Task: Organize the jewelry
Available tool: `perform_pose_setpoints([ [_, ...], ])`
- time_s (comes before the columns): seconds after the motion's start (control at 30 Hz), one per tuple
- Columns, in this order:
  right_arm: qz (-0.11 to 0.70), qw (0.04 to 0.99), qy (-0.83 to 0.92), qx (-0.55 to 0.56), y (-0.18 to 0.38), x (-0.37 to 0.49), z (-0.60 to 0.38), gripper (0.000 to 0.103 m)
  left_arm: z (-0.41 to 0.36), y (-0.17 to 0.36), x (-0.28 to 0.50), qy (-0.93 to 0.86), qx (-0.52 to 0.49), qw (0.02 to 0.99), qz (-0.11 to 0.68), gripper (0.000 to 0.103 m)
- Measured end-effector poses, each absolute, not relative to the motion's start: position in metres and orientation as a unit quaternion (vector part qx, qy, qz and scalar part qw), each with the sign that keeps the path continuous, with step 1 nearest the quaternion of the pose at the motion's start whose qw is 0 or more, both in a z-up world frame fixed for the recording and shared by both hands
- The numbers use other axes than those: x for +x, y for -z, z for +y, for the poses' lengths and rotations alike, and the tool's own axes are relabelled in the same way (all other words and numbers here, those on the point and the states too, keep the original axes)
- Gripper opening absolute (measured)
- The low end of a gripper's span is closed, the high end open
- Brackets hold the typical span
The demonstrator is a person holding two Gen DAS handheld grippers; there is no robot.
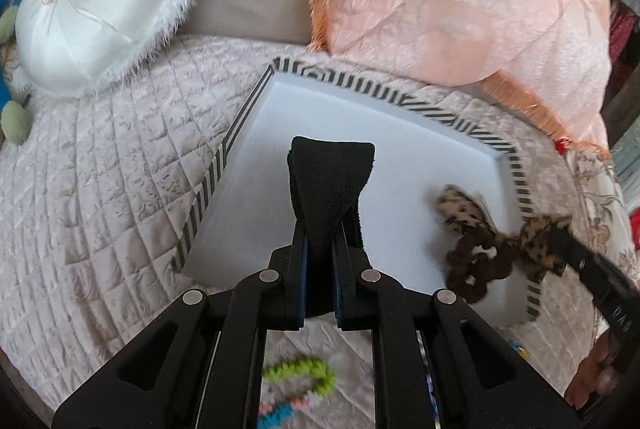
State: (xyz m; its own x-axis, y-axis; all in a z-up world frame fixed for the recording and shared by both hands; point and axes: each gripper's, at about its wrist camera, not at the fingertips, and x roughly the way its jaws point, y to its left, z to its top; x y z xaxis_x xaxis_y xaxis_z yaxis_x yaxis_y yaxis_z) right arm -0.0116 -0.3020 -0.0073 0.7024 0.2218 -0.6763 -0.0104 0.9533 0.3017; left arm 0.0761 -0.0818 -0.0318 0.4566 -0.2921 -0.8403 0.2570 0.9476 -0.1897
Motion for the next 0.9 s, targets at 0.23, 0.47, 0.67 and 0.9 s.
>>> perform_pose_setpoints([
  [0.23, 0.438, 0.888, -0.049, 0.134, 0.048, -0.008, -0.313, 0.0, -0.088, 0.06, 0.093, 0.147, -0.01, 0.837, 0.527, 0.009],
  [0.47, 0.442, 0.887, -0.036, 0.133, 0.053, -0.018, -0.318, 0.045, -0.086, 0.066, 0.095, 0.135, 0.006, 0.838, 0.528, 0.028],
  [0.67, 0.414, 0.901, -0.032, 0.123, 0.039, -0.028, -0.311, 0.049, -0.081, 0.06, 0.089, 0.134, 0.007, 0.845, 0.517, 0.05],
  [0.9, 0.396, 0.911, -0.039, 0.109, 0.025, -0.039, -0.295, 0.049, -0.076, 0.032, 0.063, 0.133, 0.018, 0.868, 0.478, 0.051],
])
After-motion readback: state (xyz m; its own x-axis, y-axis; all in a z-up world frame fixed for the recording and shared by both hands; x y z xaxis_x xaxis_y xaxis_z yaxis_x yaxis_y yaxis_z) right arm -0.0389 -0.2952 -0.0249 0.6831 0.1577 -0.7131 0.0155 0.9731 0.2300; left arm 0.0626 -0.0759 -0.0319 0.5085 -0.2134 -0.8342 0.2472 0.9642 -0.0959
